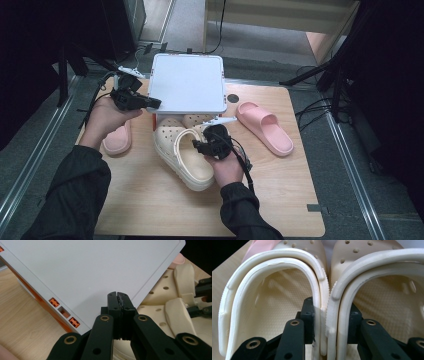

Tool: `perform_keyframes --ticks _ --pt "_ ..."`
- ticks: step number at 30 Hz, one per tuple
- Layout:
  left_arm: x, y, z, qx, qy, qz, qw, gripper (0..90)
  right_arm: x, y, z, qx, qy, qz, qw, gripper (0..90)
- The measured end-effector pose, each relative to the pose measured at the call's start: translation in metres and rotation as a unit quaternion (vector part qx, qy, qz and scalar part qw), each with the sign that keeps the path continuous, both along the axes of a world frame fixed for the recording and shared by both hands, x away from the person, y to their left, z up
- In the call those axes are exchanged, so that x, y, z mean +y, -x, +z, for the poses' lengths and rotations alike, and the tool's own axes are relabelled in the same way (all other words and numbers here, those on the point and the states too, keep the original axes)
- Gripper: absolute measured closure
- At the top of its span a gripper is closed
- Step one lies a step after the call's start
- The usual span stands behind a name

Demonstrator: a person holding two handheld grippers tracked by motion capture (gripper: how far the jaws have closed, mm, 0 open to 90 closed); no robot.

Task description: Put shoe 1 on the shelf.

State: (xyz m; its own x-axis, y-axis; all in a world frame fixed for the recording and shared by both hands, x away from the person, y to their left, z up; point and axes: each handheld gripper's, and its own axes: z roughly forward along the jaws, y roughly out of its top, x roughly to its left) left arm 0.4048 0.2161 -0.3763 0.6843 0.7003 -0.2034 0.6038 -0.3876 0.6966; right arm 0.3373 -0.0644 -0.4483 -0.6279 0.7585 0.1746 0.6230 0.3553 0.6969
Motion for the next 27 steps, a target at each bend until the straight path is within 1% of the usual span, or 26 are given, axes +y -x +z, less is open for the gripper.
perform_keyframes --ticks 2,3,4,6,8,10,13,14,15,16,18,20,21,24,25,26,27 --pt "0.000 0.000 0.000 0.000 0.000 0.000 1.0000 89.5 0.003 -0.006 0.000 -0.004 0.000 -0.002 1.0000 68.7" --pt "0.000 0.000 0.000 0.000 0.000 0.000 1.0000 89.5 0.004 -0.009 0.000 -0.005 -0.003 -0.002 1.0000 68.7" --pt "0.000 0.000 0.000 0.000 0.000 0.000 1.0000 89.5 0.005 -0.013 0.000 -0.001 -0.006 -0.003 1.0000 68.7" --pt "0.000 0.000 0.000 0.000 -0.001 0.001 1.0000 89.5 0.009 -0.018 0.001 -0.002 -0.006 -0.008 1.0000 68.7" --pt "0.000 0.000 0.000 -0.001 -0.001 0.002 1.0000 89.5 0.014 -0.024 -0.001 -0.011 0.004 -0.013 0.9998 68.7" --pt "0.000 0.000 0.000 -0.001 -0.002 0.000 1.0000 89.5 0.018 -0.028 -0.003 -0.011 0.010 -0.023 0.9996 68.7" --pt "0.000 0.000 0.000 -0.001 0.000 0.001 1.0000 89.5 0.022 -0.035 -0.009 -0.008 0.004 -0.039 0.9992 68.6" --pt "0.000 0.000 0.000 0.000 0.000 0.001 1.0000 89.5 0.024 -0.036 -0.011 -0.013 0.008 -0.045 0.9988 68.6" --pt "0.000 0.000 0.000 0.000 0.001 0.001 1.0000 89.5 0.026 -0.037 -0.012 -0.014 0.009 -0.048 0.9987 68.6" --pt "0.000 0.000 0.000 -0.001 0.001 0.002 1.0000 89.5 0.028 -0.038 -0.015 -0.020 0.015 -0.053 0.9983 68.6" --pt "0.000 0.000 0.000 0.000 0.001 0.001 1.0000 89.5 0.031 -0.040 -0.018 -0.019 0.020 -0.064 0.9975 68.5" --pt "0.000 0.000 0.000 0.000 0.000 0.001 1.0000 89.5 0.033 -0.041 -0.021 -0.016 0.014 -0.074 0.9970 68.5" --pt "0.000 0.000 0.000 -0.001 0.000 0.001 1.0000 89.5 0.035 -0.041 -0.022 -0.020 0.015 -0.078 0.9966 68.3" --pt "0.001 0.001 -0.001 -0.002 0.003 0.002 1.0000 89.5 0.040 -0.041 -0.026 -0.024 0.022 -0.084 0.9959 68.1" --pt "0.001 0.001 -0.001 -0.001 0.003 0.002 1.0000 89.5 0.039 -0.042 -0.027 -0.020 0.019 -0.086 0.9959 68.1" --pt "0.001 0.001 -0.001 -0.001 0.004 0.002 1.0000 89.5 0.039 -0.044 -0.030 -0.012 0.015 -0.085 0.9962 67.8" --pt "0.001 0.001 -0.001 -0.002 0.003 0.002 1.0000 89.5 0.039 -0.044 -0.031 -0.012 0.017 -0.084 0.9963 67.6"
